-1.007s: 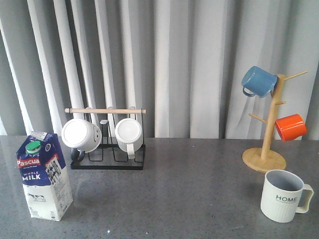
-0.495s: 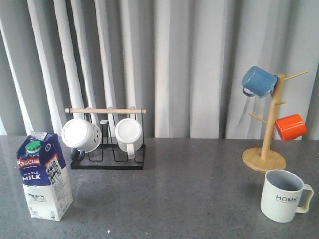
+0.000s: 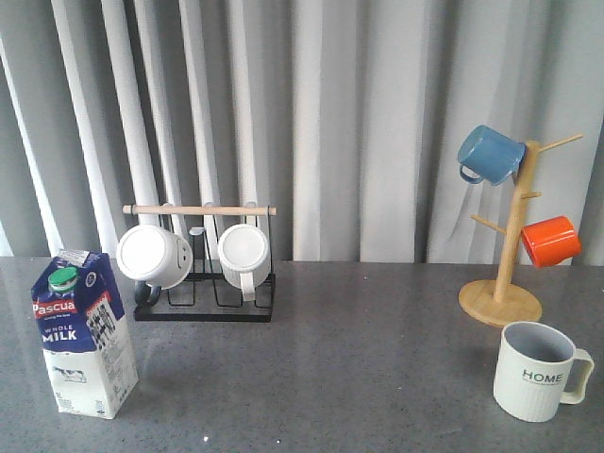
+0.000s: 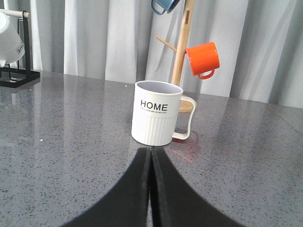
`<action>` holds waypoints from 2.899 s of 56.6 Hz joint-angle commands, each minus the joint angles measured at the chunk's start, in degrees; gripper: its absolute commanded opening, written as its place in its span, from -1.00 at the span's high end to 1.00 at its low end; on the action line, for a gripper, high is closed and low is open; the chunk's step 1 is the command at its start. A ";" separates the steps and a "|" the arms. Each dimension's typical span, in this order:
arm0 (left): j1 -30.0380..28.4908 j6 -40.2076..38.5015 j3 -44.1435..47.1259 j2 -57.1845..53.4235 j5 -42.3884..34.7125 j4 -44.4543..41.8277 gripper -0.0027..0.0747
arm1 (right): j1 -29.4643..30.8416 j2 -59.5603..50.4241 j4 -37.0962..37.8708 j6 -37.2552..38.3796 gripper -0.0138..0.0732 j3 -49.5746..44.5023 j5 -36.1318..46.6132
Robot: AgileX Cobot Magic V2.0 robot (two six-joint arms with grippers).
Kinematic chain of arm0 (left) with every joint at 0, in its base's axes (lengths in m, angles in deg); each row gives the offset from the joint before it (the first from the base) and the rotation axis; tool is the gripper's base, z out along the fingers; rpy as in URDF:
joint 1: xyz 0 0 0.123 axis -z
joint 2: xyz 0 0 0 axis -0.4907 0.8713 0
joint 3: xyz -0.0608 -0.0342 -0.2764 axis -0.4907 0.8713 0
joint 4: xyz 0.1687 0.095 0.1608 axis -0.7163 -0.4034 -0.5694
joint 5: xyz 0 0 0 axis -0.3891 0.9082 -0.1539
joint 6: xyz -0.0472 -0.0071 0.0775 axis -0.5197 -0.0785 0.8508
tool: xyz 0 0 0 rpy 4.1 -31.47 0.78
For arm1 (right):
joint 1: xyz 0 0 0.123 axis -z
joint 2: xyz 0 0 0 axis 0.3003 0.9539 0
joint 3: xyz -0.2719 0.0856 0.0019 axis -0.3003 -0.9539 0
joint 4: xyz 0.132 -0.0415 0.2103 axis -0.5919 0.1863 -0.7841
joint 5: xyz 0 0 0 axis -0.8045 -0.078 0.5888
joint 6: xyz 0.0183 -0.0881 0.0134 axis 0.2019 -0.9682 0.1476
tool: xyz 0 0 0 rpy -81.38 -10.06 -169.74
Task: Place milk next to cup
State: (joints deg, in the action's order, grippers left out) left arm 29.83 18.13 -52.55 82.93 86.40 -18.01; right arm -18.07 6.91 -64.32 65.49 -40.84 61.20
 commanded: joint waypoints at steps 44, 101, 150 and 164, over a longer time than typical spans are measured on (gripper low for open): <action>0.33 -8.04 -28.86 19.64 -0.29 -2.35 0.95 | 0.21 17.82 -6.88 -2.49 0.70 28.23 7.71; 6.40 -12.13 -50.98 54.51 0.09 -2.44 -0.32 | 0.21 52.22 0.69 1.68 -0.62 48.04 -9.89; 6.40 -12.16 -51.06 56.15 -1.73 -2.39 -0.45 | 5.92 58.68 6.63 1.84 -0.58 41.46 7.45; 6.40 -12.16 -51.06 56.15 -1.55 -2.39 -0.45 | 11.29 65.73 4.94 1.44 -0.58 23.92 47.51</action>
State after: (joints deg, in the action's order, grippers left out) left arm 35.81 6.21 -101.66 139.56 89.21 -20.86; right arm -8.01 71.36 -58.32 67.24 -14.98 89.17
